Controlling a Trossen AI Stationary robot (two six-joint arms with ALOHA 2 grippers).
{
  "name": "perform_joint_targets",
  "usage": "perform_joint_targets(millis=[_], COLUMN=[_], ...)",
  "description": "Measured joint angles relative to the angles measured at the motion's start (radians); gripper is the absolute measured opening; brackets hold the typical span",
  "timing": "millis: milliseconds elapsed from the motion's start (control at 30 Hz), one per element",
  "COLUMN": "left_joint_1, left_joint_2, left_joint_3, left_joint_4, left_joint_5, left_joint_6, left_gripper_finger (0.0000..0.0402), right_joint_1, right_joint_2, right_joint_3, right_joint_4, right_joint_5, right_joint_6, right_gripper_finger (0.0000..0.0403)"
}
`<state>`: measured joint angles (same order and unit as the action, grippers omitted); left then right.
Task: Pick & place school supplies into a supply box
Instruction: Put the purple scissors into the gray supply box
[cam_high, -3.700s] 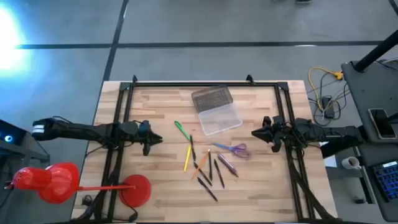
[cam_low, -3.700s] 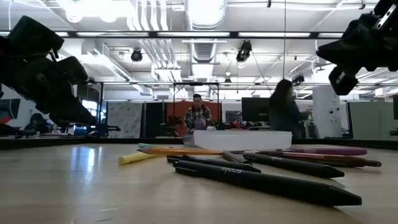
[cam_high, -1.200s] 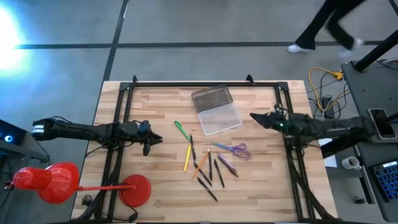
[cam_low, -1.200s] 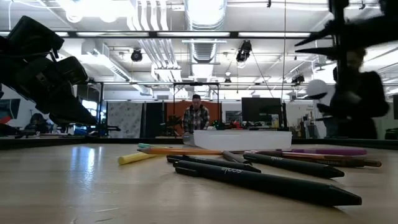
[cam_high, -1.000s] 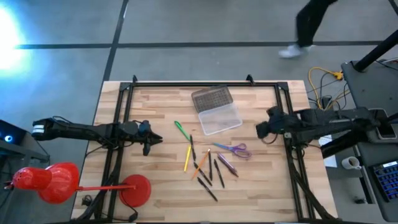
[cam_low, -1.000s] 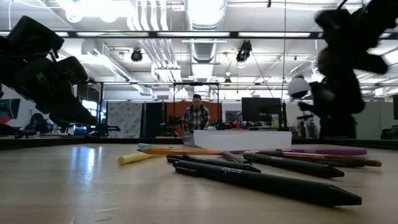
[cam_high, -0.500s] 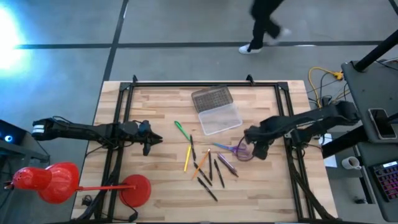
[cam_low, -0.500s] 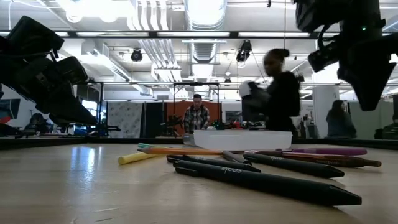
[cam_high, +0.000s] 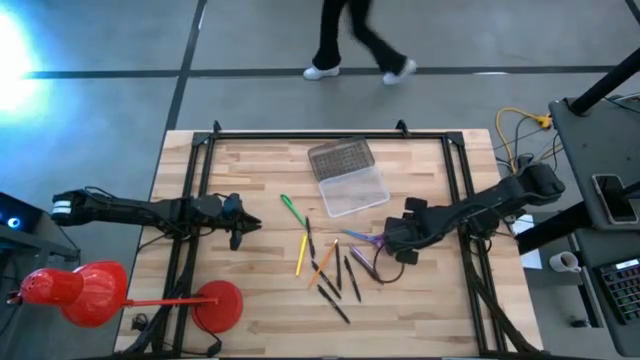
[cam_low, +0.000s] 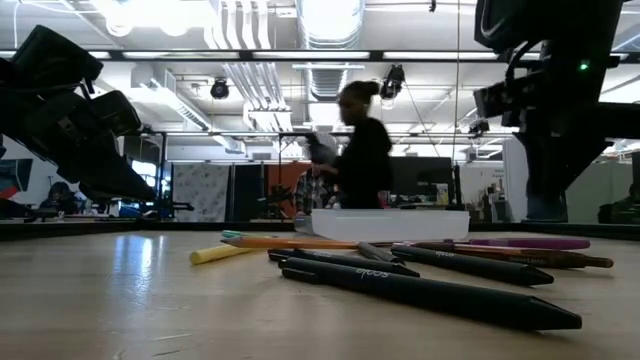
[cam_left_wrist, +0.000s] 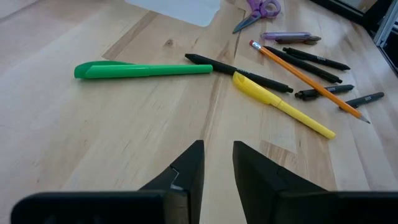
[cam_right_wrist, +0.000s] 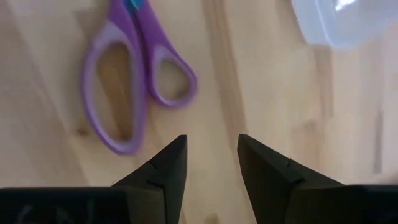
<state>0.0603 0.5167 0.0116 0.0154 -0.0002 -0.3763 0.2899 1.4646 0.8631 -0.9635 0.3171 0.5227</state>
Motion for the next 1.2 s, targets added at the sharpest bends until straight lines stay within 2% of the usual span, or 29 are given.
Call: perform_joint_targets(millis=[100, 200, 400, 733, 867, 1200], left_joint_1=[0.0, 0.0, 0.0, 0.0, 0.0, 0.0], left_joint_2=[0.0, 0.0, 0.0, 0.0, 0.0, 0.0], left_joint_3=[0.0, 0.0, 0.0, 0.0, 0.0, 0.0], left_joint_4=[0.0, 0.0, 0.0, 0.0, 0.0, 0.0], left_joint_5=[0.0, 0.0, 0.0, 0.0, 0.0, 0.0], left_joint_6=[0.0, 0.0, 0.0, 0.0, 0.0, 0.0], left_gripper_finger=[0.0069, 0.0069, 0.0069, 0.0069, 0.0069, 0.0069], right_joint_1=[0.017, 0.025, 0.011, -0.027, -0.034, -0.036], right_joint_2=[0.007, 0.017, 0.042, 0.117, 0.137, 0.091], right_joint_3=[-0.003, -0.007, -0.018, -0.062, -0.063, -0.069], right_joint_4=[0.074, 0.14, 0.207, 0.301, 0.309, 0.313], right_joint_5=[-0.003, -0.052, -0.167, -0.158, -0.1, -0.048], right_joint_6=[-0.096, -0.214, -0.269, -0.242, -0.247, -0.263], right_gripper_finger=[0.0137, 0.0137, 0.0137, 0.0134, 0.0127, 0.0127])
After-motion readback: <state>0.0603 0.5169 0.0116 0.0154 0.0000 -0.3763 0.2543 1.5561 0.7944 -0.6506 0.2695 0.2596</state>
